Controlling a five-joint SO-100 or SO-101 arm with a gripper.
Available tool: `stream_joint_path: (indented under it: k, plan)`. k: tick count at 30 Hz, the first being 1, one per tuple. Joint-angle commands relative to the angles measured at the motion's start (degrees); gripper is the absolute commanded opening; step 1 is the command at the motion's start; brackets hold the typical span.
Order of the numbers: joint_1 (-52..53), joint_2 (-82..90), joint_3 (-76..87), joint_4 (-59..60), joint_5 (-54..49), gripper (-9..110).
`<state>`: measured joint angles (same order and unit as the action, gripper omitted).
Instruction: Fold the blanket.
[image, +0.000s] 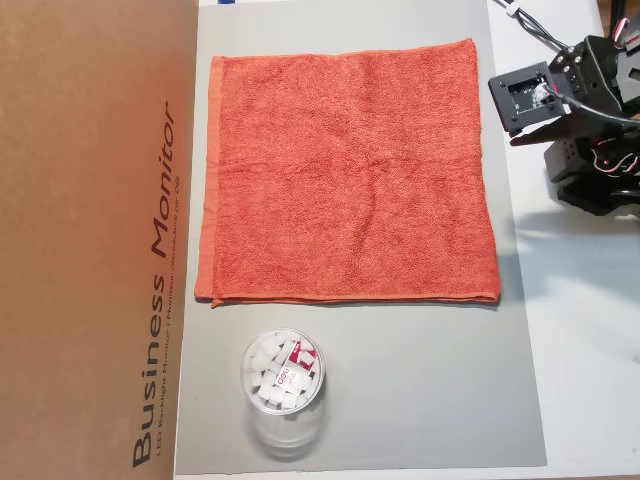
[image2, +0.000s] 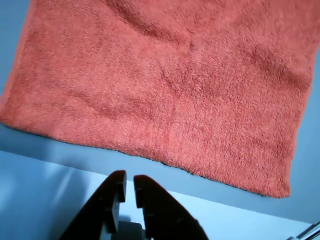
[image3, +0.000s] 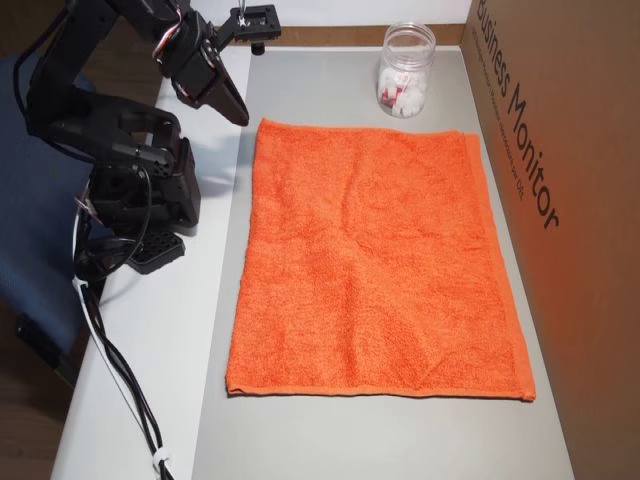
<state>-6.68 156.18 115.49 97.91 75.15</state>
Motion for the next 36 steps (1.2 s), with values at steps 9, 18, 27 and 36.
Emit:
stream_joint_path:
  k: [9,18,27,36]
  plan:
    - [-8.44,-4.22,-4.66,-0.18,-10.55,1]
    - [-16.26,-7.21,-4.39,-0.44,-13.27,11]
    - [-23.38,-7.47,-4.13,-0.70,-13.62,22]
    - [-30.76,-7.47,6.59,-5.71,-12.83,22]
